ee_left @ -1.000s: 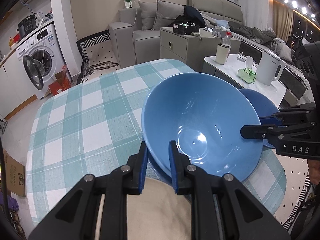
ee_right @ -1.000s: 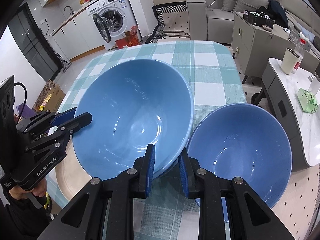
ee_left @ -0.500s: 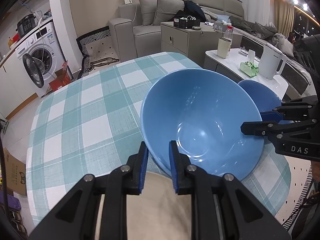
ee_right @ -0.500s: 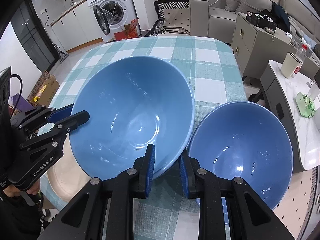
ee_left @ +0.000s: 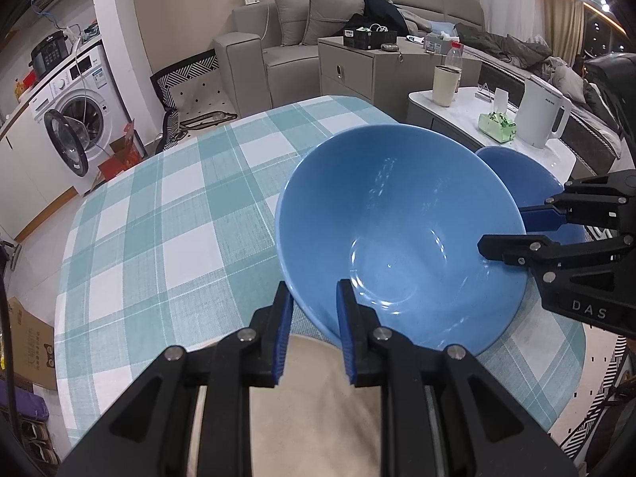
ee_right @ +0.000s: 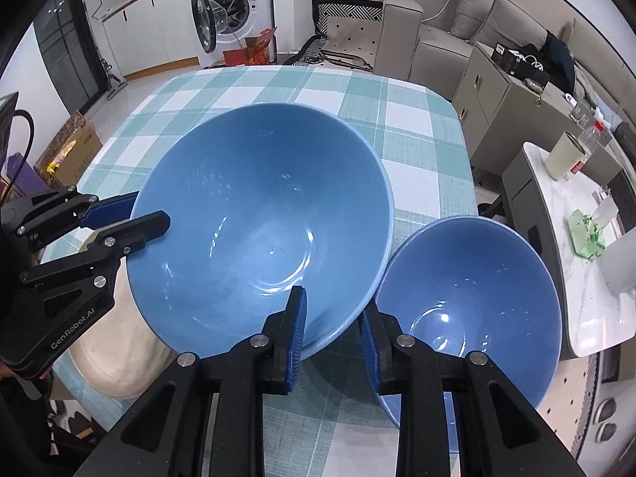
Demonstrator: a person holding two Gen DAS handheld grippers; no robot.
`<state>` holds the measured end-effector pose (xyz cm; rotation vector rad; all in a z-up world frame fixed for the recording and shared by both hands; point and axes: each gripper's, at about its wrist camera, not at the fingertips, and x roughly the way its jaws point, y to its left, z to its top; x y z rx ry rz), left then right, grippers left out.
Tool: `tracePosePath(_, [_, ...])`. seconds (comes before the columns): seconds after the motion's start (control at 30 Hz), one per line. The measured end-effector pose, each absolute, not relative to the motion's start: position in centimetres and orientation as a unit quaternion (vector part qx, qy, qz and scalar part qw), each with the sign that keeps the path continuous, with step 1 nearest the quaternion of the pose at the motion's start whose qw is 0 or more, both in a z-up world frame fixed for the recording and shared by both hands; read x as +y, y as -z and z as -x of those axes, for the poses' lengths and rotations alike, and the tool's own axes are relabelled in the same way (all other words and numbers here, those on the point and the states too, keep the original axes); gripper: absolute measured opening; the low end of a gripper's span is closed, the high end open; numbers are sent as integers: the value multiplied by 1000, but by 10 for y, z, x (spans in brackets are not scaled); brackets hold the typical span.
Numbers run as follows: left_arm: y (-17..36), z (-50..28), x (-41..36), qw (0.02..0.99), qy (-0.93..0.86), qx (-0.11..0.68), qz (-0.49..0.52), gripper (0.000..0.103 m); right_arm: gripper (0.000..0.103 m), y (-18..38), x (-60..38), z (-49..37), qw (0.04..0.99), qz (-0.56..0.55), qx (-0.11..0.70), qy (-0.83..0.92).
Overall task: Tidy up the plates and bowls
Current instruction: 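Lower the large blue bowl beside the smaller blue bowl and open the right gripper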
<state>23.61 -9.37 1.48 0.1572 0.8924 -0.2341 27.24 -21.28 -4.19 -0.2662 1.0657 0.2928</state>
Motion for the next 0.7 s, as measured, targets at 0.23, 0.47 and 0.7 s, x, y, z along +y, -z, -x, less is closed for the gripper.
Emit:
tracePosePath(0.23, [-10, -237, -91, 889, 118, 437, -71, 22, 32, 44, -208, -270, 842, 151, 500, -133])
tracePosePath(0.47, [-8, -236, -91, 888, 120, 439, -70, 23, 36, 47, -205, -271, 843, 166, 495, -131])
tracePosePath(0.7, [-3, -237, -90, 887, 120, 440, -72, 23, 41, 55, -191, -266, 842, 231, 474, -112])
